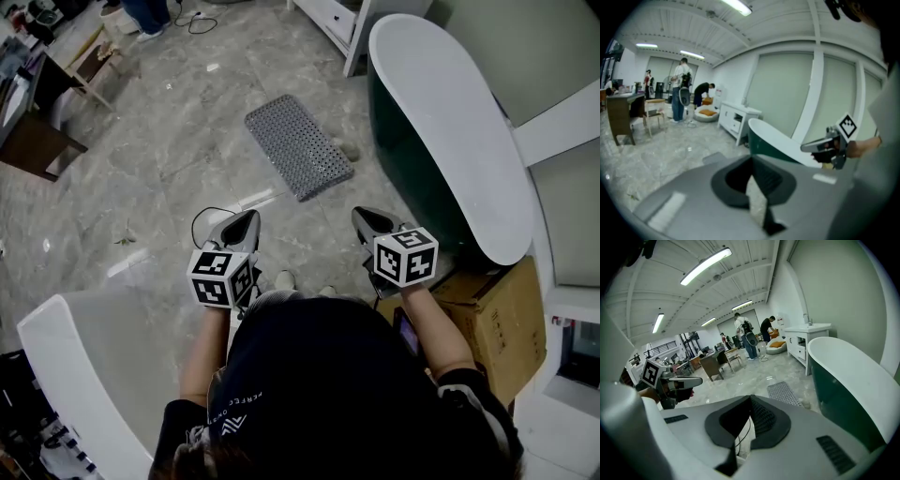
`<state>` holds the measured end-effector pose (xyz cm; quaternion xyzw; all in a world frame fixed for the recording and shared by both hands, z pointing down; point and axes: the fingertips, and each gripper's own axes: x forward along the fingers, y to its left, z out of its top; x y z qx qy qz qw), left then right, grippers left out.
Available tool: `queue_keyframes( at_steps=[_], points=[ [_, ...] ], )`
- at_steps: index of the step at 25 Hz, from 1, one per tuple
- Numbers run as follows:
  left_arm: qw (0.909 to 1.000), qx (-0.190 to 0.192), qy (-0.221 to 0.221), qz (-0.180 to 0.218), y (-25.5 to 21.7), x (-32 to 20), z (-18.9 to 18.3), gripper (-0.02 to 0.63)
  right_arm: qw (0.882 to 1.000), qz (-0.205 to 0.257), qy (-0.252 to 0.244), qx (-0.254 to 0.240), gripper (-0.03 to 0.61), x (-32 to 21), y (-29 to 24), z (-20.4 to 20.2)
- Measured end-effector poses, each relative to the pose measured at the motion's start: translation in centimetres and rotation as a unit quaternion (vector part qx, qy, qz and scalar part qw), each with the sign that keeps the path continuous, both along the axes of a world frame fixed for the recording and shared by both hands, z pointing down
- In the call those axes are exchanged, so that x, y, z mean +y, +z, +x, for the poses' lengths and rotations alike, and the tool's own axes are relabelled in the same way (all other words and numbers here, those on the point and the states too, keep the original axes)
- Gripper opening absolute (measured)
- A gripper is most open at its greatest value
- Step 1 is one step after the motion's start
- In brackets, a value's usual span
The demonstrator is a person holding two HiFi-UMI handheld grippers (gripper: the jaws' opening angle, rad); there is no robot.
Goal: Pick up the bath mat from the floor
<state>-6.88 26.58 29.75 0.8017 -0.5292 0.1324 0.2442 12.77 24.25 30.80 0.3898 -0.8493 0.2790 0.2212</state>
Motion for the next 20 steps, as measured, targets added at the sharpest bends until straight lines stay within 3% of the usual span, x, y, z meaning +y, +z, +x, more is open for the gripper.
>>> queue_keyframes(
  at_steps=[9, 20],
  points=[
    [0.9999, 0.004, 0.011, -0.01, 1.2, -1.8, -3.3, 0.005, 1.0, -0.004, -0.013, -0.001, -0.009, -1.5, 0.5, -4.4],
    [0.9993, 0.017, 0.027, -0.016, 2.5, -7.0, -2.6, 0.005, 1.0, -0.017, -0.006, 0.006, -0.009, -7.2, 2.1, -3.4]
  ],
)
